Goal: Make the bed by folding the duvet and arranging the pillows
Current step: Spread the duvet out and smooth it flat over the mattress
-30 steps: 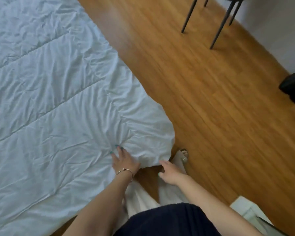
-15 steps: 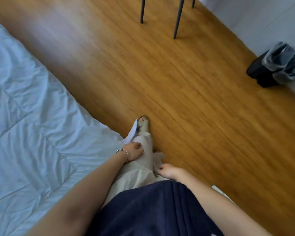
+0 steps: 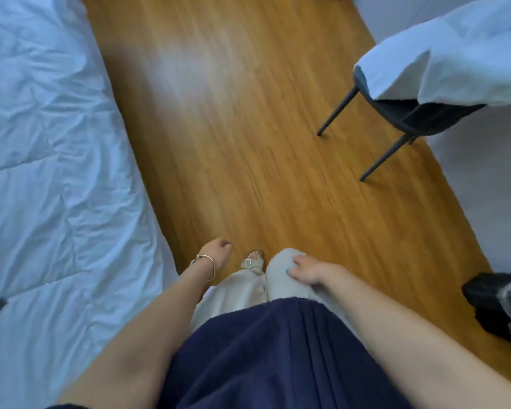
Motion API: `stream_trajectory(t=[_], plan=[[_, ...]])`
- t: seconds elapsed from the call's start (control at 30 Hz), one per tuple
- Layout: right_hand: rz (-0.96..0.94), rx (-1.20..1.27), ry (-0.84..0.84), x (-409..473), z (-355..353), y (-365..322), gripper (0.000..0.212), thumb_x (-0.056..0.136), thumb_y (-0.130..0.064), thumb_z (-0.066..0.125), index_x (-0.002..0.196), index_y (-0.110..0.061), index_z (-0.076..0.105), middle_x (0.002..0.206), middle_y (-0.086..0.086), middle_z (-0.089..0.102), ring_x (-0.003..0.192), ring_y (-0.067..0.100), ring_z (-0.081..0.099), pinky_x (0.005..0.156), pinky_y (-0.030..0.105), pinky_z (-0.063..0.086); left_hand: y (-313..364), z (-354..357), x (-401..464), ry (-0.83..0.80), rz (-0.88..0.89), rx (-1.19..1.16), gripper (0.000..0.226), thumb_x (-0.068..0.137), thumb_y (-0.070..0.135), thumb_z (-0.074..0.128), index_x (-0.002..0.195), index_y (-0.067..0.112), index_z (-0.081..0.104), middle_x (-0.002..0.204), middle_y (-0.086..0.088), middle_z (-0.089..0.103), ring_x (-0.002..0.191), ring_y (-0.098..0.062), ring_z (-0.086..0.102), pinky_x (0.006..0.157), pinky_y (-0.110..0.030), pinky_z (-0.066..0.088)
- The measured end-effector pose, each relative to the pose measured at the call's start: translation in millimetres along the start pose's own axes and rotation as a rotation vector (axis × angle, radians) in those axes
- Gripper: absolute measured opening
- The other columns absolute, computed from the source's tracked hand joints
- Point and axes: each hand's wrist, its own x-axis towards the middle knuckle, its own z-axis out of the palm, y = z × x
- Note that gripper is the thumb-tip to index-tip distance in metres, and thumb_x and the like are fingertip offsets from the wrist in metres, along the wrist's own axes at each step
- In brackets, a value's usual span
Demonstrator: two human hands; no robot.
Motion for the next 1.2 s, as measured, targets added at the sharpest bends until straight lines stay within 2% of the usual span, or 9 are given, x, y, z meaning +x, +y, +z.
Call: stream_trajectory(t=[0.13, 0.27, 0.43, 0.6, 0.7, 0.8, 0.97, 1.1, 1.2], plan=[[-0.163, -0.175, 0.07, 35, -105, -63, 0.061, 0.099, -0.038, 0.042, 0.153, -0.017, 0.022, 0.16, 0.005, 0.021, 0.145, 0.024, 0.025, 0.116, 0.035, 0.024, 2, -28, 24, 0.084, -0.167, -0.271, 0.034, 0.099, 0.025, 0.041, 0.126, 0.011, 0.056, 0.123, -0.009, 0.059, 0.111, -0.026, 0.056, 0.095, -0.036, 0.048], [-0.272, -0.45, 0.046, 79, -187, -118, 0.055, 0.099, -0.035, 0.041, 0.149, -0.015, 0.031, 0.153, 0.007, 0.035, 0.138, 0.026, 0.037, 0.109, 0.042, 0.036, 9, -46, 50, 0.137, -0.317, -0.569, 0.021, 0.099, 0.021, 0.042, 0.105, 0.012, 0.06, 0.108, -0.01, 0.064, 0.097, -0.023, 0.061, 0.08, -0.031, 0.048], [-0.405, -0.786, 0.005, 119, -259, -205, 0.05, 0.1, -0.031, 0.042, 0.146, -0.011, 0.037, 0.148, 0.01, 0.042, 0.133, 0.029, 0.042, 0.105, 0.038, 0.039, 17, -51, 77, 0.311, -0.539, -0.876, 0.018, 0.089, 0.019, 0.045, 0.081, 0.014, 0.06, 0.098, -0.015, 0.067, 0.093, -0.032, 0.063, 0.087, -0.042, 0.053], [-0.606, -1.045, -0.049, 137, -271, -297, 0.047, 0.1, -0.027, 0.041, 0.146, -0.016, 0.038, 0.147, 0.008, 0.044, 0.132, 0.027, 0.044, 0.103, 0.037, 0.042, 48, -79, 77, 0.371, -0.538, -0.932, 0.019, 0.083, 0.014, 0.042, 0.07, 0.014, 0.055, 0.074, -0.005, 0.055, 0.07, -0.025, 0.045, 0.061, -0.03, 0.036], [-0.708, -1.121, -0.082, 140, -247, -339, 0.05, 0.098, -0.026, 0.045, 0.146, -0.017, 0.036, 0.146, 0.008, 0.044, 0.13, 0.027, 0.045, 0.1, 0.038, 0.043, 48, -91, 87, 0.496, -0.615, -1.146, 0.024, 0.089, 0.017, 0.044, 0.093, 0.01, 0.067, 0.095, -0.006, 0.067, 0.091, -0.028, 0.061, 0.079, -0.034, 0.05], [-0.845, -1.211, -0.065, 143, -214, -375, 0.059, 0.096, -0.022, 0.047, 0.15, -0.029, 0.025, 0.146, 0.008, 0.037, 0.127, 0.031, 0.043, 0.092, 0.044, 0.047, 40, -112, 101, 0.767, -0.71, -1.231, 0.032, 0.094, 0.02, 0.047, 0.125, 0.018, 0.054, 0.122, -0.005, 0.056, 0.111, -0.026, 0.055, 0.091, -0.031, 0.042], [-0.896, -0.967, 0.035, 171, -166, -429, 0.076, 0.096, -0.025, 0.054, 0.15, -0.045, 0.004, 0.151, 0.019, 0.022, 0.12, 0.038, 0.046, 0.08, 0.042, 0.048, -2, -157, 149, 1.164, -0.85, -1.817, 0.062, 0.094, 0.022, 0.055, 0.146, 0.018, 0.021, 0.14, -0.018, 0.037, 0.117, -0.032, 0.049, 0.093, -0.031, 0.039], [-0.775, -0.7, 0.02, 194, -143, -462, 0.09, 0.092, -0.03, 0.062, 0.148, -0.052, -0.004, 0.147, 0.027, 0.018, 0.074, 0.022, 0.051, 0.076, 0.037, 0.047, -35, -172, 181, 1.42, -0.849, -2.226, 0.051, 0.086, 0.013, 0.063, 0.117, 0.013, 0.022, 0.129, -0.021, 0.038, 0.091, -0.028, 0.051, 0.08, -0.031, 0.044], [-0.539, -0.392, 0.06, 203, -134, -477, 0.097, 0.084, -0.041, 0.069, 0.145, -0.057, -0.005, 0.139, 0.021, 0.031, 0.072, 0.019, 0.047, 0.084, 0.043, 0.052, -54, -171, 197, 1.511, -0.926, -2.407, 0.058, 0.075, 0.016, 0.071, 0.102, 0.019, 0.019, 0.122, -0.02, 0.037, 0.087, -0.03, 0.049, 0.08, -0.048, 0.05]])
